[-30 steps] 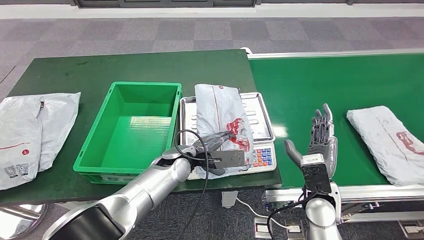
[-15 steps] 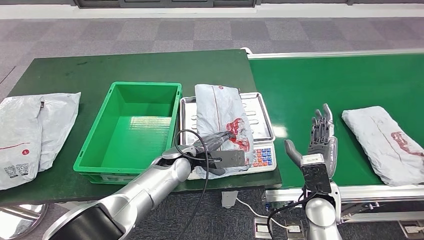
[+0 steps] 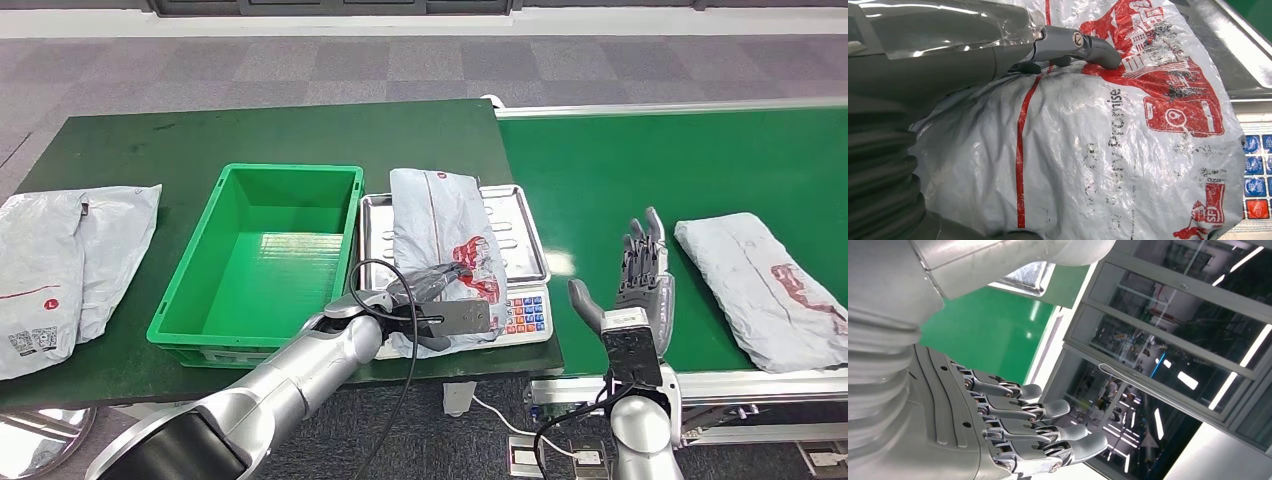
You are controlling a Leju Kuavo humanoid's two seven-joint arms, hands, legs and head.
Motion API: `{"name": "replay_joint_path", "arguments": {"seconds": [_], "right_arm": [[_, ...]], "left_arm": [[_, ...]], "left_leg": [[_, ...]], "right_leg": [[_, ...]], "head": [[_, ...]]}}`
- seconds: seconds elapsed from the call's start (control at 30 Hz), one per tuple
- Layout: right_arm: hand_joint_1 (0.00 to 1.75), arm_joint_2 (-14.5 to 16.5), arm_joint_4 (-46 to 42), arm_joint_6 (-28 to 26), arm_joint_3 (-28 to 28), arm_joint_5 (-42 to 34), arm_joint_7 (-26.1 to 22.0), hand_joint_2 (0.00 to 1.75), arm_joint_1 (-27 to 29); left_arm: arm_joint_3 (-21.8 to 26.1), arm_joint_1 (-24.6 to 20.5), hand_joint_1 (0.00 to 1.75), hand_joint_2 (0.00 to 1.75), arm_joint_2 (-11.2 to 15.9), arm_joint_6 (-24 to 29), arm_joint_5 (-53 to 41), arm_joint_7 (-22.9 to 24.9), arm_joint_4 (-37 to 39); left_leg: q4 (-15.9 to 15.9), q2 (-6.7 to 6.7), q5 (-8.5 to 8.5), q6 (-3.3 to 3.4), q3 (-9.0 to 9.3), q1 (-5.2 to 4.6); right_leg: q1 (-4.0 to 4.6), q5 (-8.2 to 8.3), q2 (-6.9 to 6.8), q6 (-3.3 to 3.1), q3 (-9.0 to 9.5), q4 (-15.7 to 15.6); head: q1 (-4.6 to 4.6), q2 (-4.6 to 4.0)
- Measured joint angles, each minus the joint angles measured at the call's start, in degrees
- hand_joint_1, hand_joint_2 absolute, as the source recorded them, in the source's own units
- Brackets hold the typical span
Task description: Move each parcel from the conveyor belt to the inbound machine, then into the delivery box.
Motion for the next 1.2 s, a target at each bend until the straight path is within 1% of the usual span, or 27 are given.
{"name": "replay_joint_path", "arguments": {"seconds": [0.37,0.5,0.53,0.57,0.6,0.67,0.7,0.73,0.77,0.83,0.93,1.1,1.2], "right_arm": [[0.00,0.0,0.0,0.0,0.0,0.0,0.0,1.75,0.0],[0.00,0.0,0.0,0.0,0.0,0.0,0.0,1.75,0.0],[0.00,0.0,0.0,0.2,0.0,0.1,-0.2,1.75,0.0],[0.00,-0.1,0.0,0.5,0.2,0.3,-0.5,1.75,0.0],[0.00,-0.4,0.0,0.9,0.4,0.5,-0.7,1.75,0.0],[0.00,-1.2,-0.2,1.5,0.9,0.8,-0.9,1.75,0.3],[0.00,-1.7,-0.3,1.6,1.1,0.8,-0.7,1.75,0.5],[0.00,-2.1,-0.4,1.7,1.2,0.8,-0.6,1.75,0.7],[0.00,-2.4,-0.6,1.7,1.2,0.7,-0.6,1.75,0.8],[0.00,-2.8,-0.7,1.8,1.3,0.7,-0.6,1.75,0.8],[0.00,-3.1,-0.9,1.8,1.5,0.7,-0.6,1.75,0.8],[0.00,-3.3,-1.0,1.8,1.6,0.7,-0.5,1.75,0.8],[0.00,-3.4,-1.0,1.8,1.6,0.6,-0.5,1.75,0.7]], "left_arm": [[0.0,0.0,0.00,1.75,0.0,0.0,0.0,0.0,0.0],[0.0,0.0,1.75,1.75,0.0,0.1,0.1,-0.1,0.1],[0.0,0.2,1.75,1.75,0.0,0.9,0.9,-1.0,-0.1],[0.4,1.1,1.75,1.75,0.3,2.9,2.9,-3.0,-1.3],[1.2,3.1,1.75,1.75,1.1,6.5,5.7,-6.8,-4.4],[4.2,9.1,1.75,1.75,3.9,15.8,10.8,-18.0,-15.5],[6.1,12.0,1.75,1.75,5.4,19.3,11.8,-23.5,-21.8],[7.8,13.9,1.75,1.75,6.5,21.0,11.9,-27.0,-26.8],[9.3,15.2,1.75,1.75,7.2,21.6,11.5,-28.6,-30.7],[11.5,17.2,1.75,1.75,8.2,21.1,10.7,-28.7,-35.9],[13.7,19.5,1.75,1.75,8.7,21.0,10.0,-28.8,-40.5],[15.3,21.0,1.75,1.75,9.3,21.0,9.9,-28.9,-44.3],[15.9,21.6,1.75,1.75,9.4,22.6,11.2,-30.9,-45.6]], "left_leg": [[0.0,0.00,0.00,0.00,0.00,0.00],[0.0,0.00,0.00,0.00,0.00,0.00],[0.0,0.00,0.00,0.00,0.01,0.00],[0.0,0.01,0.00,0.00,0.02,-0.02],[0.0,0.06,-0.01,-0.01,0.04,-0.03],[0.0,0.21,-0.03,-0.05,0.01,-0.02],[0.0,0.25,-0.04,-0.06,-0.03,0.00],[0.0,0.23,-0.05,-0.07,-0.07,0.02],[0.0,0.17,-0.05,-0.07,-0.09,0.02],[0.0,0.09,-0.07,-0.07,-0.13,0.02],[0.0,0.07,-0.08,-0.07,-0.20,0.02],[0.0,0.06,-0.08,-0.07,-0.23,0.02],[0.0,0.07,-0.09,-0.06,-0.26,0.02]], "right_leg": [[0.00,0.00,0.00,0.00,0.00,0.0],[0.00,0.00,0.00,0.00,0.02,0.0],[0.00,0.00,0.00,0.00,0.04,0.0],[-0.01,0.00,0.01,0.00,0.05,0.0],[-0.02,0.01,0.07,0.00,0.04,0.0],[-0.01,0.01,0.24,-0.01,-0.10,0.0],[0.00,0.01,0.30,-0.02,-0.18,0.0],[0.01,-0.01,0.29,-0.02,-0.21,0.0],[0.01,-0.03,0.25,-0.02,-0.20,0.0],[0.01,-0.08,0.18,-0.02,-0.20,0.0],[0.01,-0.09,0.17,-0.02,-0.25,0.0],[0.01,-0.10,0.14,-0.01,-0.27,0.0],[0.01,-0.09,0.12,-0.01,-0.28,0.0]], "head": [[0.00,0.00],[0.00,0.00],[0.01,0.00],[0.01,0.00],[0.01,0.00],[0.00,0.00],[0.00,0.00],[0.00,0.00],[0.01,0.00],[0.01,0.00],[0.00,0.00],[0.00,0.00],[0.00,0.00]]}}
